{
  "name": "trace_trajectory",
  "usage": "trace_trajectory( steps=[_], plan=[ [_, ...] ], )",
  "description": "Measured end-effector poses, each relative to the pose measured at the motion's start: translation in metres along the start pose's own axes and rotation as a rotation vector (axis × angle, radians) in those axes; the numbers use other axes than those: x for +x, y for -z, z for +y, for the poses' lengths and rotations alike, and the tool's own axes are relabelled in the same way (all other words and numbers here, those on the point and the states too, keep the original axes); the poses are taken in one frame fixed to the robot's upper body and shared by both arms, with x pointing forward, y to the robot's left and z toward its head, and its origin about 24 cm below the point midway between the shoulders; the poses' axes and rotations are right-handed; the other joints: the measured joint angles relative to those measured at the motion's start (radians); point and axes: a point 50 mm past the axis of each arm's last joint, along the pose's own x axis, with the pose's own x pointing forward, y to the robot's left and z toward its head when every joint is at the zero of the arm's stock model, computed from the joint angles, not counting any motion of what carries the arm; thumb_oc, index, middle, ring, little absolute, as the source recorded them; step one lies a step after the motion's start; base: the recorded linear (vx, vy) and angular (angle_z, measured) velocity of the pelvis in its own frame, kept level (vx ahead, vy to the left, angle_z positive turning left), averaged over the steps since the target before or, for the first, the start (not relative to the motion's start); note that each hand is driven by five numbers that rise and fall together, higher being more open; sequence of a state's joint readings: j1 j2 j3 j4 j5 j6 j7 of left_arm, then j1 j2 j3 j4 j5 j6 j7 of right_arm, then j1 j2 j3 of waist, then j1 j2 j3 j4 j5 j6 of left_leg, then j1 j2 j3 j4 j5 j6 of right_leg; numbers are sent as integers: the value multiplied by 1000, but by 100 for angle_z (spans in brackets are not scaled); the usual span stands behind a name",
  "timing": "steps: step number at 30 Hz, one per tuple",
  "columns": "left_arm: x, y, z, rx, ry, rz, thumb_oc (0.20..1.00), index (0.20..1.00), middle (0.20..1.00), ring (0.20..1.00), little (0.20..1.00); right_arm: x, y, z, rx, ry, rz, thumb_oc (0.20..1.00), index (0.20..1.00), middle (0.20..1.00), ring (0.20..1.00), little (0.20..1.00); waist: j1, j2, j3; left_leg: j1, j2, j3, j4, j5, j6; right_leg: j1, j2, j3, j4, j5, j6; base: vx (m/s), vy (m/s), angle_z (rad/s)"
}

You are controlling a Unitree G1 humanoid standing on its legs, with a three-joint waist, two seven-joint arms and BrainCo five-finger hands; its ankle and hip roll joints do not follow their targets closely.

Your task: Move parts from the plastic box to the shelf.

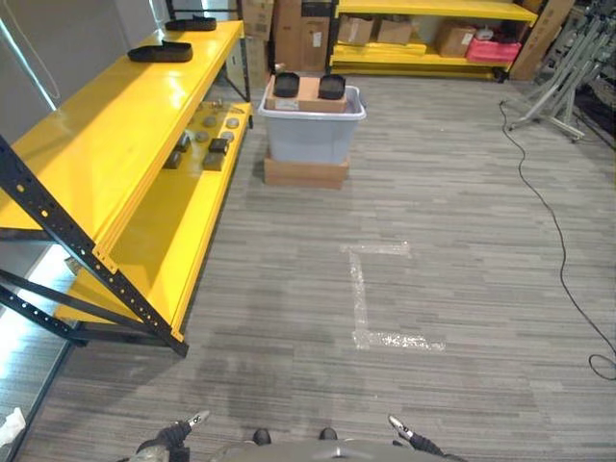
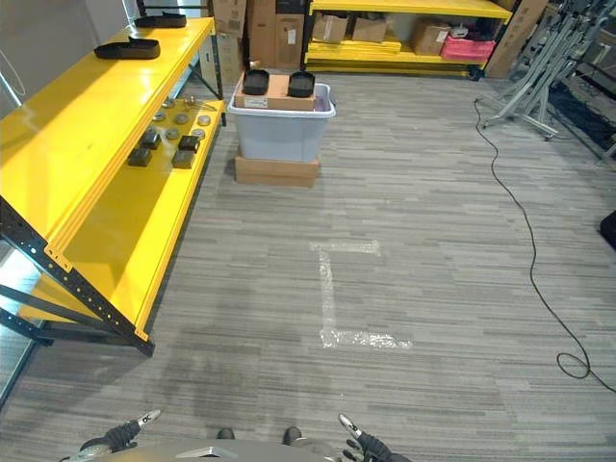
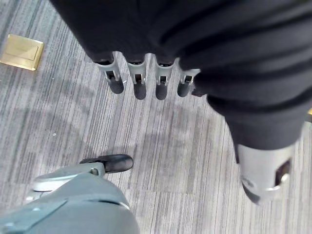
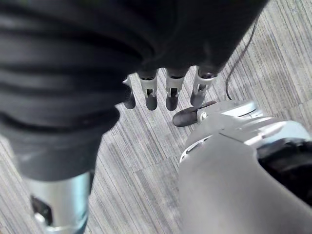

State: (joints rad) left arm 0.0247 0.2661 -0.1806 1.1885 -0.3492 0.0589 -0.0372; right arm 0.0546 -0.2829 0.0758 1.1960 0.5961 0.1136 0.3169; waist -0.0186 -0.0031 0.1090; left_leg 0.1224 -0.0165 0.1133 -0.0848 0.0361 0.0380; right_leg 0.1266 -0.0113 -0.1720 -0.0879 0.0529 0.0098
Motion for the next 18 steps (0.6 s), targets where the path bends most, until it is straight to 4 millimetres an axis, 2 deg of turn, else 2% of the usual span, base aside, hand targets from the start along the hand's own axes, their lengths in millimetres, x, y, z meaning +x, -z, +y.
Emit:
trace_trajectory(
  steps=[5,9,12,16,18],
  plan=[
    [0,3,-3,16,9,28,1000,1000,1000,1000,1000,0,1,0,-15,3,7,1000,1000,1000,1000,1000,0,-2,-5,-1,0,0,0,-6,-8,5,0,0,0,-1,1,0,0,0],
    [0,7,-5,10,5,56,1000,1000,1000,1000,1000,0,10,1,-46,-2,57,1000,1000,1000,1000,1000,-2,-8,-8,-1,0,-1,0,-6,-8,5,0,0,0,-1,1,0,0,0],
    [0,6,-3,10,-42,53,1000,1000,1000,1000,1000,0,13,1,-92,3,79,1000,1000,1000,1000,1000,3,-16,-13,-1,0,-1,0,-6,-8,5,0,-1,0,-2,1,10,-5,0],
    [0,3,0,20,-103,12,1000,1000,1000,1000,1000,-1,18,-3,-75,56,105,1000,1000,1000,1000,1000,9,-28,-19,-2,0,-1,0,-6,-7,4,0,-1,2,-2,1,0,0,0],
    [0,-4,1,56,-123,-40,1000,1000,1000,1000,1000,0,15,-4,0,88,89,1000,1000,1000,1000,1000,13,-32,-20,-7,0,-2,0,-6,-7,0,-1,-1,2,-1,1,0,0,0]
  ],
)
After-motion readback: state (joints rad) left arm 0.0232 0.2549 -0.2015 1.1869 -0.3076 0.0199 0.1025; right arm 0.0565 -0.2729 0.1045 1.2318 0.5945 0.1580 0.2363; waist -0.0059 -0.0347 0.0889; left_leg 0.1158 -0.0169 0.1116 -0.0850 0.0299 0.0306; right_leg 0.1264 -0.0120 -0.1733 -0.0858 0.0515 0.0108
